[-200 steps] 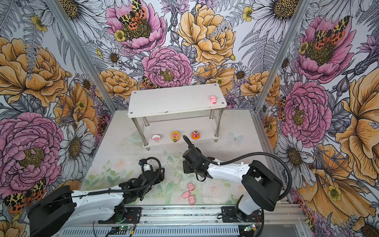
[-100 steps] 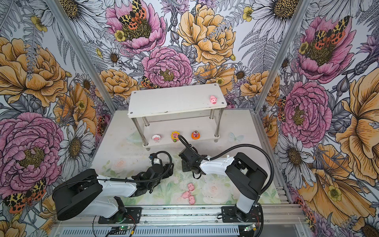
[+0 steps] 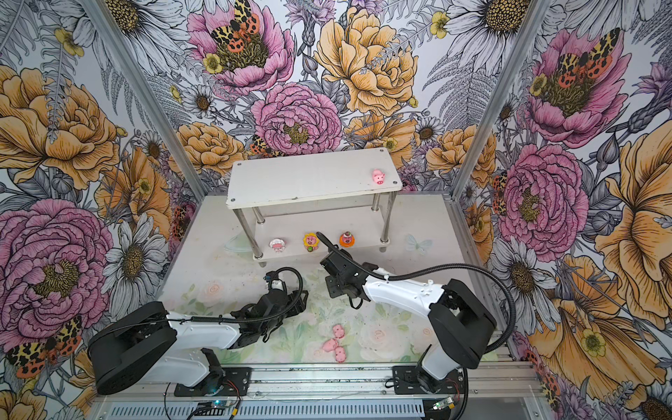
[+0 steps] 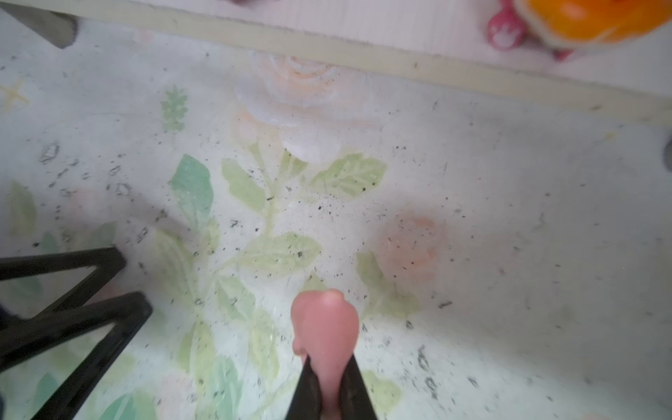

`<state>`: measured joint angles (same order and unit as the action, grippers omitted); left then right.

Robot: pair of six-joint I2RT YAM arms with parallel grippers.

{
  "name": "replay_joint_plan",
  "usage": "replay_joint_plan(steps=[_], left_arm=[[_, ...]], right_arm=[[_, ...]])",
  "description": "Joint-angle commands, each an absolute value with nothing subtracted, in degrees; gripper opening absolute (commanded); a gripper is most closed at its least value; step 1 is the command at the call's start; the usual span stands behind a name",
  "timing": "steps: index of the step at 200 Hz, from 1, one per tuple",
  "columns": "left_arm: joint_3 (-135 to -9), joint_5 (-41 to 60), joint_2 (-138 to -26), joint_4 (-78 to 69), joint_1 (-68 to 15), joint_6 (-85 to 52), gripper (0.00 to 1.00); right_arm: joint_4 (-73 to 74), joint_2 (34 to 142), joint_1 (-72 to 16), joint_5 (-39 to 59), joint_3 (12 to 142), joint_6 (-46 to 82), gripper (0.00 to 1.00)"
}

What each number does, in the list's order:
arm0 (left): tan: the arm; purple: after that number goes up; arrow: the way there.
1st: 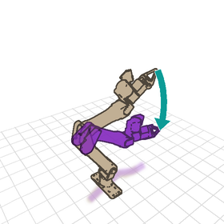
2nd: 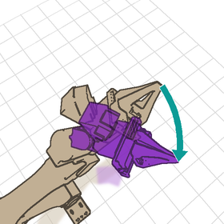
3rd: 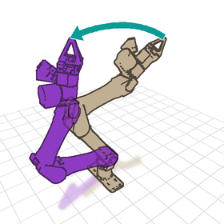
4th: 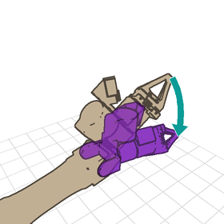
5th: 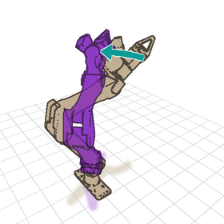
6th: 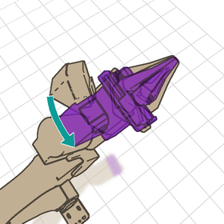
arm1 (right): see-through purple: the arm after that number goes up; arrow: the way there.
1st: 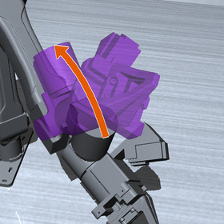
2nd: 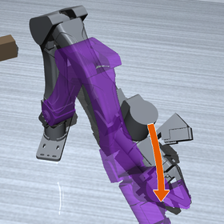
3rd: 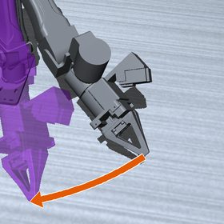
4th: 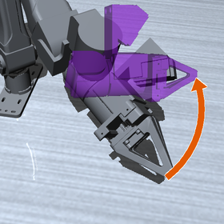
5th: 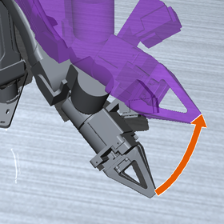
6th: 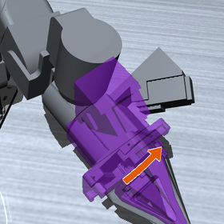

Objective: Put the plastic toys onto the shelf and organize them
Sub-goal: 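Lift the pink pig with the right gripper toward the shelf top, then lower the pink pig onto the shelf top beside the other pig, open right gripper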

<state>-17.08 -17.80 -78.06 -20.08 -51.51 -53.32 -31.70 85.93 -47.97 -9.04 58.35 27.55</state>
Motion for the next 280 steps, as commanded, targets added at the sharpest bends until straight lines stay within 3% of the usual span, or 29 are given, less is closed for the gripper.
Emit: replay_joint_plan(steps=[1,37,71,133,194,280], left_arm=[[-15.46,-15.56,-77.37,-15.98,-50.98,-52.45,0.74],[-14.55,-15.14,-74.49,-15.51,-50.98,-52.78,0.73],[-14.00,-16.11,-69.51,-11.69,-51.72,-53.11,0.73],[-12.60,-19.55,-61.55,-4.35,-52.65,-54.61,0.73],[-12.02,-22.66,-55.27,0.78,-52.32,-54.10,0.73],[-11.28,-23.02,-53.66,1.33,-50.74,-54.32,0.73]], right_arm=[[-45.89,78.51,-47.32,-10.99,64.61,20.00,0.01],[-54.46,71.83,-46.14,-12.72,75.20,14.94,0.00],[-58.82,73.80,-43.98,-14.76,88.13,9.53,0.00],[-64.38,86.20,-39.89,-18.06,117.91,4.13,0.00],[-73.20,105.30,-36.47,-19.34,148.79,-2.69,0.00],[-76.20,112.88,-34.51,-14.39,151.86,-1.24,0.00]])
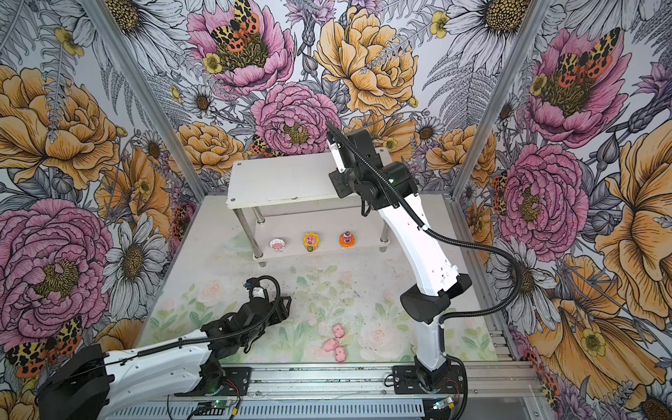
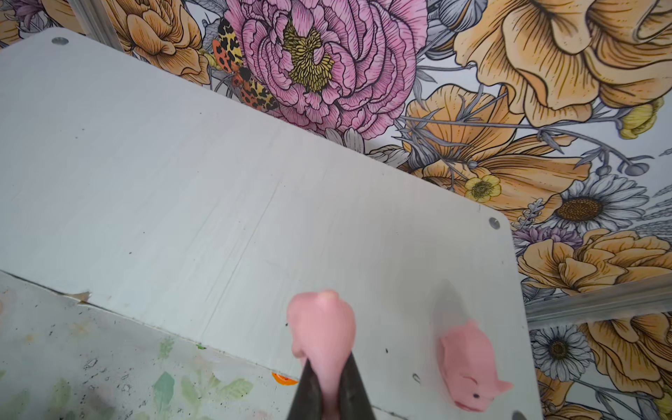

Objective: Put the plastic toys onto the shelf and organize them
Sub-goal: 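Lower the pink pig onto the shelf top beside the other pig, open right gripper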

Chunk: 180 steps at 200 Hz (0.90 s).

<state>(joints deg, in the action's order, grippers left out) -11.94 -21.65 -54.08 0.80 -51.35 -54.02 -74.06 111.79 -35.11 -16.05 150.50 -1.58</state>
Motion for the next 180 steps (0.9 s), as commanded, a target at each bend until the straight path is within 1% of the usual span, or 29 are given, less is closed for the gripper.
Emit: replay_joint_plan(steps=[1,50,75,122,147,180], left_arm=[[-11.27,-22.98,-53.68,1.33,-50.73,-54.32,0.73],[-11.21,-22.68,-55.01,0.88,-50.45,-54.49,0.73],[-11.00,-22.50,-55.58,0.34,-50.38,-54.53,0.74],[-11.18,-22.24,-56.68,-0.35,-50.20,-54.41,0.74],[-11.46,-22.06,-57.24,-0.70,-50.10,-54.40,0.74],[-11.78,-21.89,-58.66,-1.48,-49.97,-54.39,0.74]], right_arm=[[-76.29,112.91,-34.44,-14.27,151.82,-1.19,0.00],[-77.88,113.64,-33.28,-11.98,149.87,2.42,0.00],[-78.26,113.62,-32.23,-9.29,148.88,4.18,0.02],[-78.12,114.76,-31.03,-8.29,147.48,5.02,0.03],[-77.54,115.26,-30.68,-8.11,147.68,4.99,0.06],[-76.38,115.83,-30.24,-7.65,147.64,4.85,0.14]])
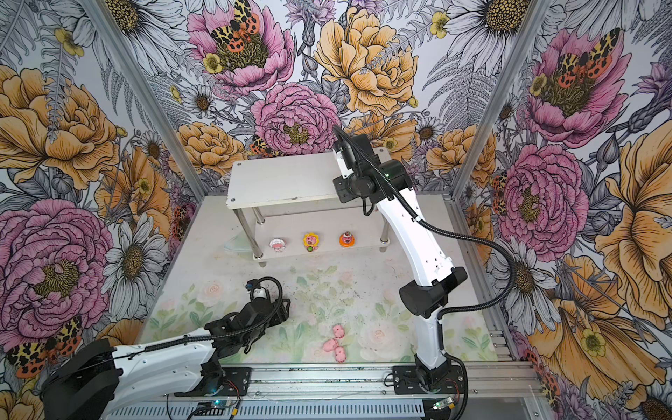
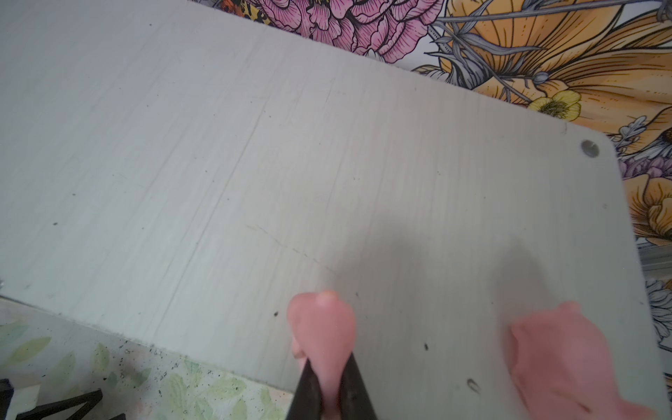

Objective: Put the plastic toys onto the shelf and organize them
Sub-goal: 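Lower the pink pig onto the shelf top beside the other pig, open right gripper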

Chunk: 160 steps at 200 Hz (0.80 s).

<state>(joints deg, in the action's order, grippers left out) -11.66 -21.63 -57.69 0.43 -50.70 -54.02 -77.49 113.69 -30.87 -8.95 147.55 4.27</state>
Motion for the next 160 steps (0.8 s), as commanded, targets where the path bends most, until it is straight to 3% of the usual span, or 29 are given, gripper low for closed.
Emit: replay_joint_plan(steps=[1,99,160], left_arm=[[-11.78,-21.84,-58.69,-1.49,-49.99,-54.35,0.74],[-15.02,-19.18,-67.11,-4.98,-50.01,-53.03,0.75],[-16.65,-17.42,-71.49,-6.93,-50.01,-52.29,0.75]], right_arm=[[-76.34,115.83,-30.24,-7.65,147.65,4.84,0.14],[-74.49,116.29,-29.51,-7.18,147.74,5.55,0.40],[-73.79,116.02,-29.34,-6.57,147.74,5.61,0.47]])
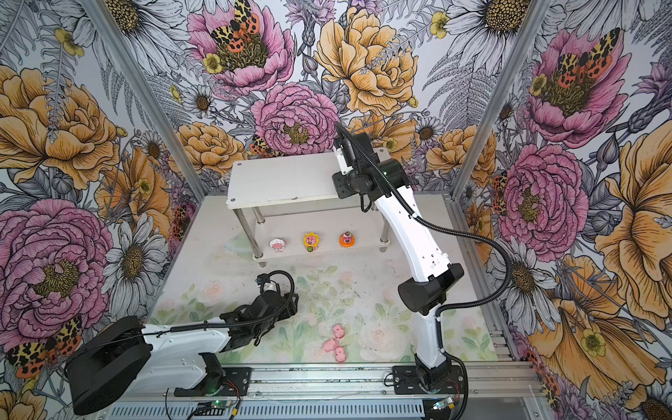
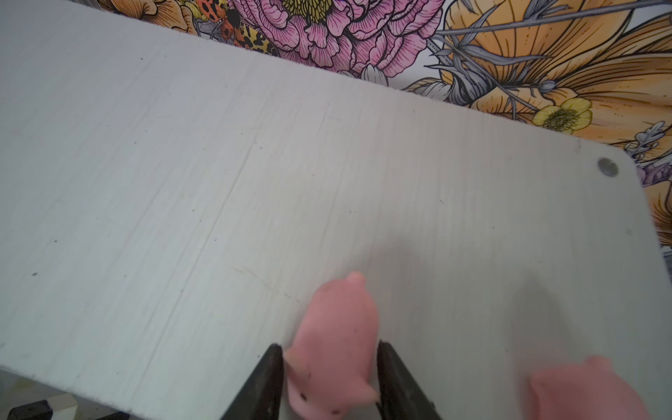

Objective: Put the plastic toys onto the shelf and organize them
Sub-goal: 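Lower the pink pig onto the shelf top beside the other pig, open right gripper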

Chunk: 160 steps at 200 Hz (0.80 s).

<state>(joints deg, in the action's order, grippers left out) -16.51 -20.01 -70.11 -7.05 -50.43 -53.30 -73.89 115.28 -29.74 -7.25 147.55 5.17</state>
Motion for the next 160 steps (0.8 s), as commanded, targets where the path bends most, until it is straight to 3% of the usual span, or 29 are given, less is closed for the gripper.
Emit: replay_joint_plan(steps=[1,62,121,160], left_arm=[[-16.67,-17.41,-71.47,-6.94,-50.01,-52.29,0.75],[-16.31,-17.92,-70.64,-6.70,-49.92,-52.21,0.75],[-15.60,-18.72,-68.74,-5.52,-49.58,-52.29,0.75],[-15.49,-18.68,-68.59,-5.45,-49.39,-52.29,0.75]], right_arm=[[-73.81,116.02,-29.35,-6.53,147.74,5.57,0.47],[-72.04,117.44,-28.58,-3.91,147.82,6.29,0.53],[-71.33,118.28,-28.13,-0.97,147.70,6.45,0.36],[-71.33,117.37,-28.04,-1.61,146.94,7.41,0.32]])
